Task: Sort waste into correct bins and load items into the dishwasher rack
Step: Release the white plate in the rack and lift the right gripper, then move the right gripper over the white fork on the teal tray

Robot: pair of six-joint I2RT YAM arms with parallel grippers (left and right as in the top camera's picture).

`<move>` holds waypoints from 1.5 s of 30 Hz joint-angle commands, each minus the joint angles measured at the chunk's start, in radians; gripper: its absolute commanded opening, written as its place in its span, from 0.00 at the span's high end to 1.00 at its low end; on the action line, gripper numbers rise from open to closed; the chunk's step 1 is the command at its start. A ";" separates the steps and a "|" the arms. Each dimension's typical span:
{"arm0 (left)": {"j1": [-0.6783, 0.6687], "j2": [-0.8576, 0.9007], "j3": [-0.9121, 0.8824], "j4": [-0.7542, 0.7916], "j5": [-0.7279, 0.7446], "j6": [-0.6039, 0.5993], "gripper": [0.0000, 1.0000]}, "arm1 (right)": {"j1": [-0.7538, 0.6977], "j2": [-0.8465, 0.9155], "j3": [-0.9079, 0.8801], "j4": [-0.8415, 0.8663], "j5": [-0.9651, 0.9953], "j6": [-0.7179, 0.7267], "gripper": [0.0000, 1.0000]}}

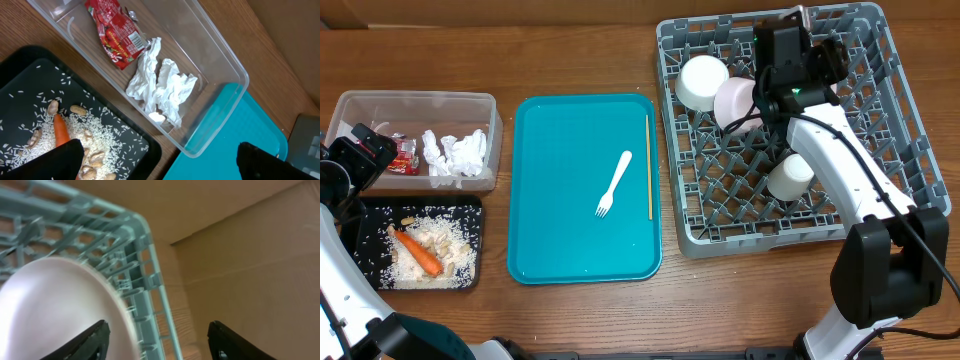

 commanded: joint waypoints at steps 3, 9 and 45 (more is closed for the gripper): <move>0.000 0.001 0.023 0.001 -0.007 -0.006 0.00 | 0.044 -0.081 0.000 0.037 0.126 0.078 0.33; 0.000 0.001 0.023 0.001 -0.006 -0.005 0.00 | 0.142 -0.196 0.000 0.012 0.072 0.148 0.33; 0.000 0.001 0.023 0.001 -0.007 -0.005 0.00 | 0.666 -0.053 -0.067 -0.400 -0.810 1.254 0.65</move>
